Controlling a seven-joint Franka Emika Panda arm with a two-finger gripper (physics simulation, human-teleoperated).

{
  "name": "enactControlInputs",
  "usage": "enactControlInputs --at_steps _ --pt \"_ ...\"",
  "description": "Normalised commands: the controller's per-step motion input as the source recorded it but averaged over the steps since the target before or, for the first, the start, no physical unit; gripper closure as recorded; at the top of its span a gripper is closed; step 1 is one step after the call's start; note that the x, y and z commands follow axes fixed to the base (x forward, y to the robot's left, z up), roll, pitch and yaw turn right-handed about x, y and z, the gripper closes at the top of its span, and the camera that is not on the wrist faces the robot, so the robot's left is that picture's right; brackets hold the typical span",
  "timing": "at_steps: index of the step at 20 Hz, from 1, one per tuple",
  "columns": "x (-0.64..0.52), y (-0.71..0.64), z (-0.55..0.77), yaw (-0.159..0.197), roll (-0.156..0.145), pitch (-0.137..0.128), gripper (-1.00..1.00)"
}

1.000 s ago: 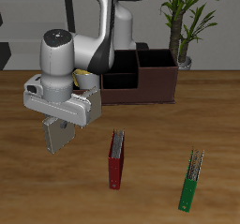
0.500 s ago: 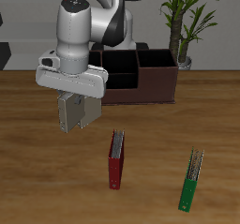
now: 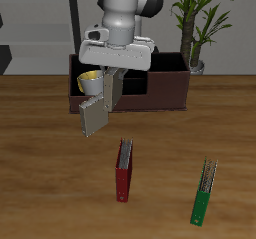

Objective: Place the white-yellow mug into the back desk caddy's left compartment and place the right yellow book into the back desk caddy's right compartment

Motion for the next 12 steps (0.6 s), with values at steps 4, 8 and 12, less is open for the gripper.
enactControlInputs --at_steps 4,8,12 --pt "-0.56 0.82 0.35 0.062 0.102 -0.069 1.00" --pt "-0.36 0.55 0.24 0.029 0.040 -0.015 1.00" --pt "-0.29 0.52 0.11 0.022 0.063 -0.002 1.00"
